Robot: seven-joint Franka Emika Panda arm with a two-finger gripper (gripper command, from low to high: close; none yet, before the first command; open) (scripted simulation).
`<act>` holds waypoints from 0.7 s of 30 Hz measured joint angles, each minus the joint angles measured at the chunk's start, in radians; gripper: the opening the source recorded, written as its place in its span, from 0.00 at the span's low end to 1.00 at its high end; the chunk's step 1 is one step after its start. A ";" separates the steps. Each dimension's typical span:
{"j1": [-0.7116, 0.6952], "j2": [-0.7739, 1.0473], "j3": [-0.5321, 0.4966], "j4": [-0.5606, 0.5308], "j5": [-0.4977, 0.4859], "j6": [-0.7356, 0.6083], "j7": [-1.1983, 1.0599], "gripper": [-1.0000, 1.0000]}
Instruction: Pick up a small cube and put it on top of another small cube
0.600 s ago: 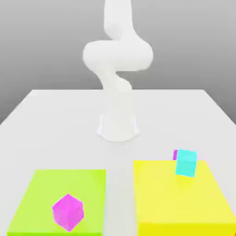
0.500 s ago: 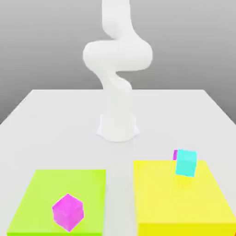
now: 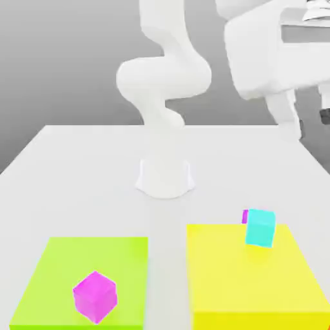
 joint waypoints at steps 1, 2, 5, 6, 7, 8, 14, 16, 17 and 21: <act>0.014 0.035 0.006 0.008 0.000 0.006 -0.031 0.50; 0.027 0.071 0.011 0.016 -0.001 0.012 -0.060 0.50; 0.049 0.175 0.028 0.038 -0.015 0.032 -0.142 0.50; 0.055 0.209 0.035 0.045 -0.024 0.039 -0.166 0.50; 0.060 0.243 0.042 0.053 -0.035 0.047 -0.190 0.50; 0.067 0.277 0.050 0.060 -0.047 0.054 -0.212 0.50; 0.122 0.475 0.080 0.103 -0.160 0.098 -0.321 0.50; 0.143 0.541 0.081 0.119 -0.201 0.117 -0.347 0.50; 0.148 0.576 0.080 0.127 -0.211 0.138 -0.352 0.50; 0.154 0.678 0.078 0.149 -0.222 0.212 -0.355 0.00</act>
